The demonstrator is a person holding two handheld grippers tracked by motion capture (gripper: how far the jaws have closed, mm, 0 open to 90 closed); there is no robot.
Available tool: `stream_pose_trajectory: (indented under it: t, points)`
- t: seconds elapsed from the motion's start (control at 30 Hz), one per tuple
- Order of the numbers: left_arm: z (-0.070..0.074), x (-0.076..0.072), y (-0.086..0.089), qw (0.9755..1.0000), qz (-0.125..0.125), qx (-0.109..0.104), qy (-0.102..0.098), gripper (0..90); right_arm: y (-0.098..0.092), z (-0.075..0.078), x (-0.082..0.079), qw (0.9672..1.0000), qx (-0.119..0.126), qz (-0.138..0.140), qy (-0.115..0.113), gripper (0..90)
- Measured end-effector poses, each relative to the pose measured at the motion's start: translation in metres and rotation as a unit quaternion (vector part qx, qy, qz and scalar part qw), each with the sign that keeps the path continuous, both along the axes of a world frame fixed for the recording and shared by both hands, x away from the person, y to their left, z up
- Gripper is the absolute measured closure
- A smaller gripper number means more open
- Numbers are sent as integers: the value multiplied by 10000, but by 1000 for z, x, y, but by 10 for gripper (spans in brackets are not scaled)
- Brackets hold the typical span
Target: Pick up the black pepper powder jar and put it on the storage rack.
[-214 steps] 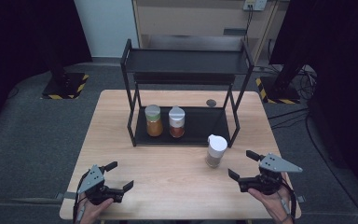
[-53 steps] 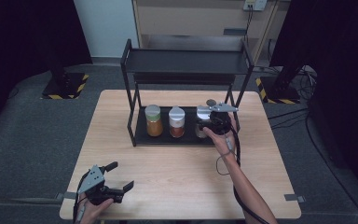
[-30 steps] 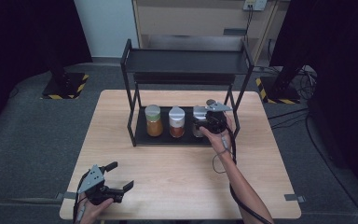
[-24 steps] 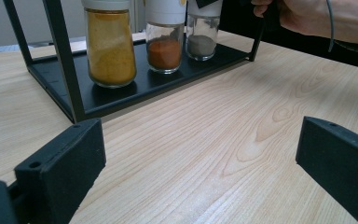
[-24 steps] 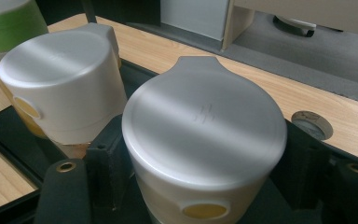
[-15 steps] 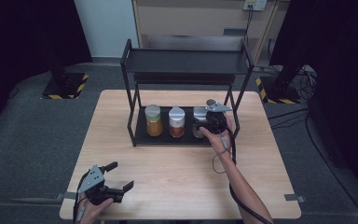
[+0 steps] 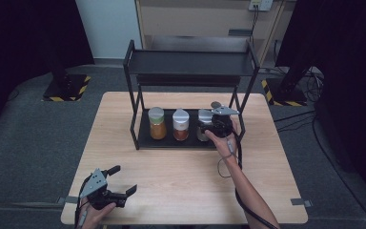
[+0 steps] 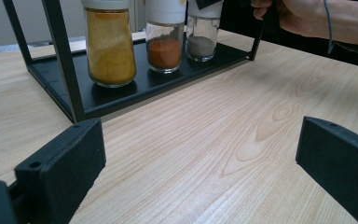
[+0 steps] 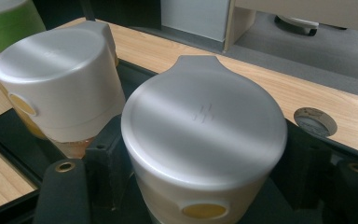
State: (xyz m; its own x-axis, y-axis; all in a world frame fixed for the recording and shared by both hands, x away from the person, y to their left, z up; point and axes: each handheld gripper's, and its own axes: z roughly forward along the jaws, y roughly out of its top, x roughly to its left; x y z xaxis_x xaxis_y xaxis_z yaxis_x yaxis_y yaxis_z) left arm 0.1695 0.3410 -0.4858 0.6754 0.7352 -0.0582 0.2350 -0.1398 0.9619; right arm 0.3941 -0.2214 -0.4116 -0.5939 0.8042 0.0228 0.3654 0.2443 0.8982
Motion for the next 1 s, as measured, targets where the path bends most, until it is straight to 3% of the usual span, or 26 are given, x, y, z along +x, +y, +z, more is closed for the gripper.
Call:
stream_pose_trajectory:
  t: [0.27, 0.57, 1.0]
  points:
    - [0, 0, 0, 10000, 0, 6, 7, 0, -2, -2, -1, 10000, 48, 44, -11, 281]
    - [1, 0, -1, 10000, 0, 25, 18, 1, -14, -2, -3, 9995, 261, 159, -80, 110]
    - [0, 0, -1, 10000, 13, 12, 28, 1, -27, 16, -13, 9975, 378, 456, -373, 80]
